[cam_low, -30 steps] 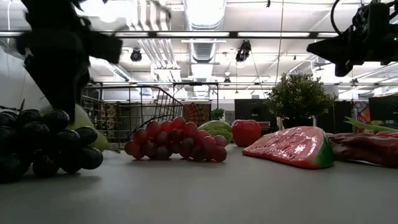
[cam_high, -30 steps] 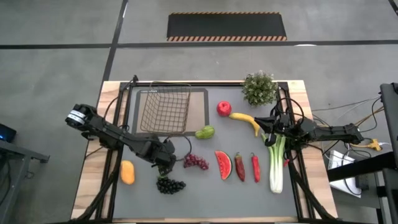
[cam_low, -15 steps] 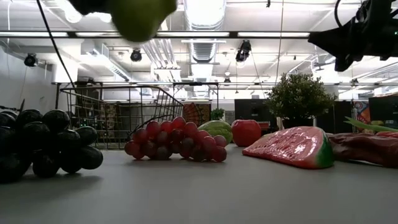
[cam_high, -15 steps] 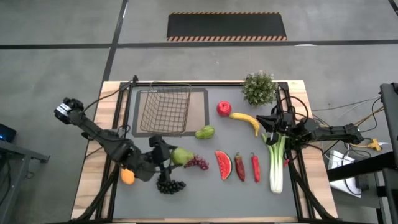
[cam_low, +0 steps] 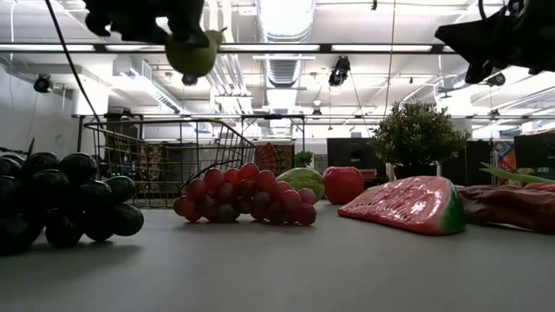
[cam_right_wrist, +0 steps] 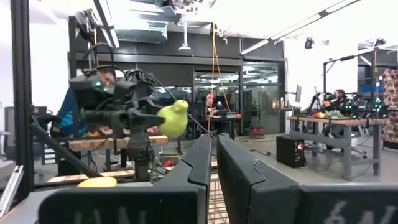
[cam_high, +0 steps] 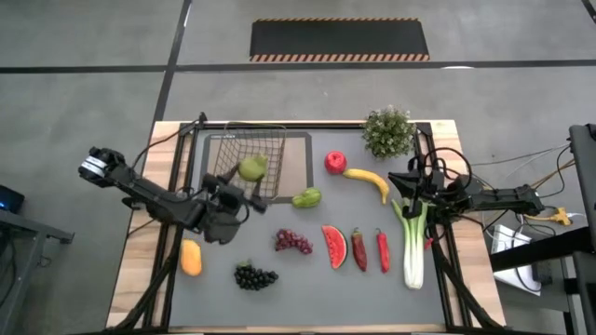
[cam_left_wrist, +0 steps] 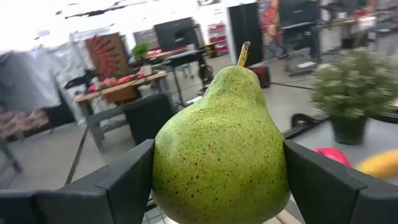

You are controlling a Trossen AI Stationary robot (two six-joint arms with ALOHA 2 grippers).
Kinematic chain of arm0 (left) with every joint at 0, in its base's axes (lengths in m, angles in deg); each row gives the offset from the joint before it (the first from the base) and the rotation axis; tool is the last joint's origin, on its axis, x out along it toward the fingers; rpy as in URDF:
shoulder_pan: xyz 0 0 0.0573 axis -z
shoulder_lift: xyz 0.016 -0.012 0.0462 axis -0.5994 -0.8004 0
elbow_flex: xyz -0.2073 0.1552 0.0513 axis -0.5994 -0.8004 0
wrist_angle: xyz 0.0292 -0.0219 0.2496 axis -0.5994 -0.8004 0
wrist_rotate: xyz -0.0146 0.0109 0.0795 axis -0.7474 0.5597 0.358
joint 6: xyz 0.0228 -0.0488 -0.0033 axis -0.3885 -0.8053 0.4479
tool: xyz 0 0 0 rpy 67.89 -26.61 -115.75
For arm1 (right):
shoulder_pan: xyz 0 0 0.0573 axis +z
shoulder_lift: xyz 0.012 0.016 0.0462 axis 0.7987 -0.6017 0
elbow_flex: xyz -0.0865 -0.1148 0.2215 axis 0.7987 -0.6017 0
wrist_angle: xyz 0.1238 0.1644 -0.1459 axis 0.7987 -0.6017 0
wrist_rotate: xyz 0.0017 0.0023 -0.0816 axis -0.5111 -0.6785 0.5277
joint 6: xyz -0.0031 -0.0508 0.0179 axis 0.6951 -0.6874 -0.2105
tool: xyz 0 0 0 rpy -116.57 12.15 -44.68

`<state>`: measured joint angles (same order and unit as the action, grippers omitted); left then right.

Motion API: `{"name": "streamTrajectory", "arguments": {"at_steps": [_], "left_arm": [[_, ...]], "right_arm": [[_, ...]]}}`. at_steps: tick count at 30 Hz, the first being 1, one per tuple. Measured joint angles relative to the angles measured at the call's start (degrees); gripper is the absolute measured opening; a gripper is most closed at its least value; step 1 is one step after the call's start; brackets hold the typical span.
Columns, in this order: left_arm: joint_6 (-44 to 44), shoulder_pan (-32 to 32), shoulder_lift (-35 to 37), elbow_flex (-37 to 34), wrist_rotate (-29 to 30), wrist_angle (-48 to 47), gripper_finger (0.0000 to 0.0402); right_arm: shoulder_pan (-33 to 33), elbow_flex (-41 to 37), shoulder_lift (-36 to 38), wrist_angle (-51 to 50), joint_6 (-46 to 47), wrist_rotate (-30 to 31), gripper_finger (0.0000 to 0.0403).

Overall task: Build produce basket
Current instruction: Put the pear into the wire basket

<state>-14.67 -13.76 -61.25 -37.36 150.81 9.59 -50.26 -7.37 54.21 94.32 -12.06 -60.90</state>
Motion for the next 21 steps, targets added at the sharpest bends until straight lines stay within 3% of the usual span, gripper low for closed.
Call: {"name": "streamTrajectory", "arguments": {"at_steps": [8,21], "left_arm": [[-0.1,-4.2,-0.3,-1.3,-6.5,4.3,0.0299],[-0.2,-4.3,-0.6,-1.3,-6.7,4.3,0.0301]], "right_arm": [[0.0,0.0,0.0,-0.2,-0.8,0.2,0.0018],[0.0,0.0,0.0,-0.3,-1.0,0.2,0.0018]]}}
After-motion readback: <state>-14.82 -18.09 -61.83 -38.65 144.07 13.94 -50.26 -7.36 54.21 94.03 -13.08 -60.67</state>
